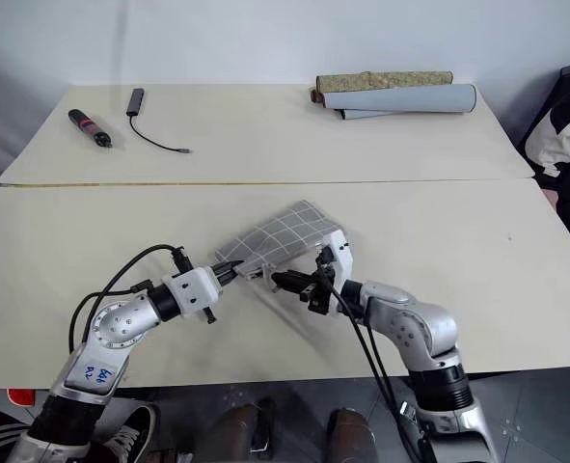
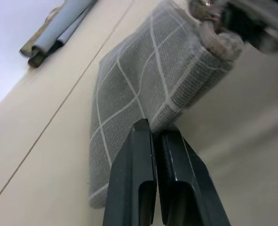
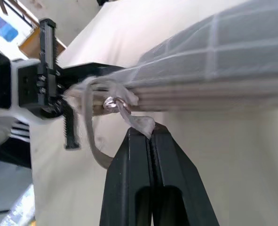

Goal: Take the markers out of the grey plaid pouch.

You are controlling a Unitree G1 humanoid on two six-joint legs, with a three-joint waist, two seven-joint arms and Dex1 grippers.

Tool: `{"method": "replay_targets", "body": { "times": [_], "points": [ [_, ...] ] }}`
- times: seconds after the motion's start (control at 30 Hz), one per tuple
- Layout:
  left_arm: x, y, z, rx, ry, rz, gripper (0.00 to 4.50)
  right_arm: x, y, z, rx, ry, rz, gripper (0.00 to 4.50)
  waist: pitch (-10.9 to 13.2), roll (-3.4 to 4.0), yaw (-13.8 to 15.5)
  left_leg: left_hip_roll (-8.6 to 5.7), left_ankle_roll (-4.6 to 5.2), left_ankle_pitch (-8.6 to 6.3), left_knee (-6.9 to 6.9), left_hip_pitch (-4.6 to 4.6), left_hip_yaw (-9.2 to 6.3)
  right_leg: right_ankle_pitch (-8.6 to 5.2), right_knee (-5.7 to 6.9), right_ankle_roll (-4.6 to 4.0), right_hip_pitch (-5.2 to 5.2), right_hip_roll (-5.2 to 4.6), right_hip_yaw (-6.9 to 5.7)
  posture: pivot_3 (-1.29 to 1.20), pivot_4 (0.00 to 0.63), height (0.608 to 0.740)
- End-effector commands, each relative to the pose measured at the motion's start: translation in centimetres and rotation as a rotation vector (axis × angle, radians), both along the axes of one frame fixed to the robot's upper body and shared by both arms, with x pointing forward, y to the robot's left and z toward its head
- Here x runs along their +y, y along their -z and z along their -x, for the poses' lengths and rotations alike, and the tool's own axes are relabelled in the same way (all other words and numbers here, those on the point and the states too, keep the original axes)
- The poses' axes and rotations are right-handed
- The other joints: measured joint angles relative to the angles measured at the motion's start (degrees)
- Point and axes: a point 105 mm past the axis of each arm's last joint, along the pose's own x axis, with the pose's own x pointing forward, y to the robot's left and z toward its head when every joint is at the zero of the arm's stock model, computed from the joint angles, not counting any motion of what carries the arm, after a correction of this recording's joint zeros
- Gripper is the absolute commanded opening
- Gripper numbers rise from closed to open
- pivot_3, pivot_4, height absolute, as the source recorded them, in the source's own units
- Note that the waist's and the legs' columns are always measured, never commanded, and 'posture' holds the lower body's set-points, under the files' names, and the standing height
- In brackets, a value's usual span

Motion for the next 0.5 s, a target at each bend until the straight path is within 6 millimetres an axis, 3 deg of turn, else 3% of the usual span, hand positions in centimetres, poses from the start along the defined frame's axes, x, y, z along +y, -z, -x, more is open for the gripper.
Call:
{"method": "replay_targets", "body": {
  "times": [0.03, 0.3, 0.5],
  "points": [
    [1.8, -0.9, 0.7, -0.026, 0.015, 0.0, 0.0, -3.4, -1.3, -2.3, -0.085, 0.106, 0.027, 0.02, 0.0, 0.0, 0.12, 0.0, 0.0, 0.0, 0.0, 0.0, 0.01, 0.0, 0.01, 0.0, 0.0, -0.01, 0.0, 0.0, 0.15, 0.74],
    [4.0, -0.6, 1.7, -0.009, 0.014, -0.021, 0.0, -9.6, -1.0, -5.0, -0.142, 0.247, 0.169, 0.02, 0.0, 0.0, 0.22, -0.03, 0.12, -0.04, 0.01, -0.01, 0.07, 0.02, -0.09, 0.04, 0.04, -0.06, -0.03, 0.0, 0.15, 0.74],
    [4.7, -0.6, 1.8, -0.004, 0.005, -0.013, 0.0, -12.0, -1.0, -5.8, -0.174, 0.284, 0.233, 0.02, 0.01, 0.01, 0.04, 0.02, 0.14, -0.08, 0.01, 0.02, 0.18, 0.04, -0.1, 0.06, 0.03, -0.06, 0.01, 0.0, 0.15, 0.74]
  ]
}}
